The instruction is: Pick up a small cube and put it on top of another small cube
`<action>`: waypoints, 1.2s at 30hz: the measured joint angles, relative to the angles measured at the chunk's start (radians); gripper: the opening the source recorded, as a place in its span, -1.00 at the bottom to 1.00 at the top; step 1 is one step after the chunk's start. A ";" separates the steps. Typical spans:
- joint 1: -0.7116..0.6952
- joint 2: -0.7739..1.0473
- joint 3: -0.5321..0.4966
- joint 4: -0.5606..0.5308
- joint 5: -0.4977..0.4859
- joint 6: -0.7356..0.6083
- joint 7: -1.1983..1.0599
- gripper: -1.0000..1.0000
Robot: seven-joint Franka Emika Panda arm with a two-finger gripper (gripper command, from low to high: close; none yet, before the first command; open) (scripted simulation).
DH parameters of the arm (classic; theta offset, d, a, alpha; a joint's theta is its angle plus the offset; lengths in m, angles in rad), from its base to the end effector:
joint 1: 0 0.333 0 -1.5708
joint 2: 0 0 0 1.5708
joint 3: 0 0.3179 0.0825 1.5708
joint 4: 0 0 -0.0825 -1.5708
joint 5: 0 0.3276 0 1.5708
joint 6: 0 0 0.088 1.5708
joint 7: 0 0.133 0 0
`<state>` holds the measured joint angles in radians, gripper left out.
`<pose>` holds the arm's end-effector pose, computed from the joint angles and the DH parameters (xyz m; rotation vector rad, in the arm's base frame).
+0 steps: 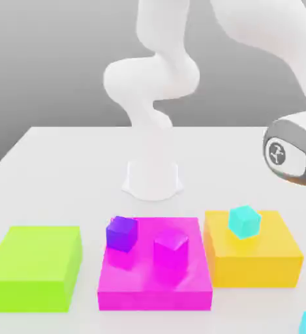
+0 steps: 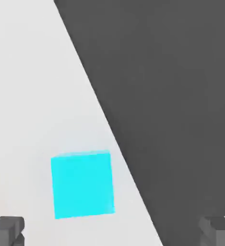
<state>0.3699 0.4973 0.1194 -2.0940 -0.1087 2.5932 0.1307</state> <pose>0.4894 0.2605 0.2060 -3.0649 -0.6800 -0.0113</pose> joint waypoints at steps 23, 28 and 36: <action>-0.111 -0.338 -0.114 -0.278 0.072 -0.063 0.111 -1.00; -0.225 -0.519 -0.168 -0.436 0.070 -0.086 0.209 -1.00; -0.356 -0.808 -0.223 -0.688 0.040 -0.122 0.385 -1.00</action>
<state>0.0138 -0.3110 -0.1037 -2.7824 -0.0686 2.4717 0.5161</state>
